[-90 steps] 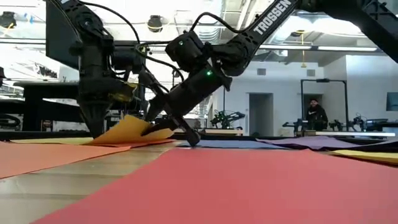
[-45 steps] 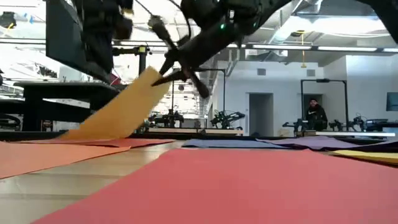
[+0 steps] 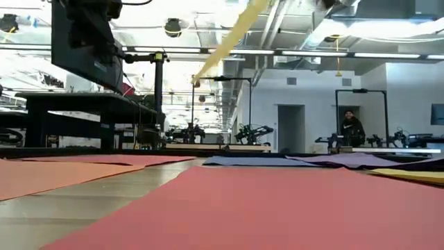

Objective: Organize paper
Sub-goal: Stack the yellow paper on the bottom right yellow papers

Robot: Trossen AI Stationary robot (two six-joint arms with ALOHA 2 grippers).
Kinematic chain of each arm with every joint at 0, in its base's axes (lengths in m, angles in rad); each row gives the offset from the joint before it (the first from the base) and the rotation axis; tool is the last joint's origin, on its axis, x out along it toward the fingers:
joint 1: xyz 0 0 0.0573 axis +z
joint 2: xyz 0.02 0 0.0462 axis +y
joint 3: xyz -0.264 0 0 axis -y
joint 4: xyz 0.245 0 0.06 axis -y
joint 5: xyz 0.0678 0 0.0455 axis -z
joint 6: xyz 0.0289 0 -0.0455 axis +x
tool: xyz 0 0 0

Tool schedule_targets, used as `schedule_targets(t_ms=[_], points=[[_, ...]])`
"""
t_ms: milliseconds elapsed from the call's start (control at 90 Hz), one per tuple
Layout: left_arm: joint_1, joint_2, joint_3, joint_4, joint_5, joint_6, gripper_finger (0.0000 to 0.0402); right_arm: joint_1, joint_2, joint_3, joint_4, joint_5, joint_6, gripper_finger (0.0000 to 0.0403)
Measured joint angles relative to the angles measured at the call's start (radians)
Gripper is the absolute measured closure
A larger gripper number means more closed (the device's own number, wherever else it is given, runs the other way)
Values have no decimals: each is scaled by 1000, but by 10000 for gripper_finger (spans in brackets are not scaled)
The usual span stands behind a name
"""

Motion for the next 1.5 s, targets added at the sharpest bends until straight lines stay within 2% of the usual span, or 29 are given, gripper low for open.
schedule_targets(t_ms=[89,222,267,333,611,756,867,1033,1156,1356,1500], points=[[-2,-7,0,0,38,2,283,203,-32,-3,-231,77,312,403],[-19,-7,0,0,41,40,283,471,-3,-3,-436,75,687,403],[-24,-7,0,0,41,63,283,535,23,-3,-477,53,757,403],[-31,-5,0,0,41,88,283,582,73,-3,-498,-48,774,403],[-32,-5,0,-1,37,143,283,666,328,-4,-615,-288,773,403],[-32,-4,0,0,33,148,283,722,449,-4,-613,-444,809,403],[-32,-4,0,4,33,154,283,734,526,-4,-580,-501,821,403],[-32,-4,0,8,28,181,283,713,608,-4,-563,-523,837,403],[-32,-4,0,8,27,171,283,662,638,-4,-560,-490,837,403],[-32,-4,0,5,25,147,283,633,634,-4,-617,-488,837,403],[-32,-4,0,3,25,139,283,645,626,-4,-618,-533,840,403]])
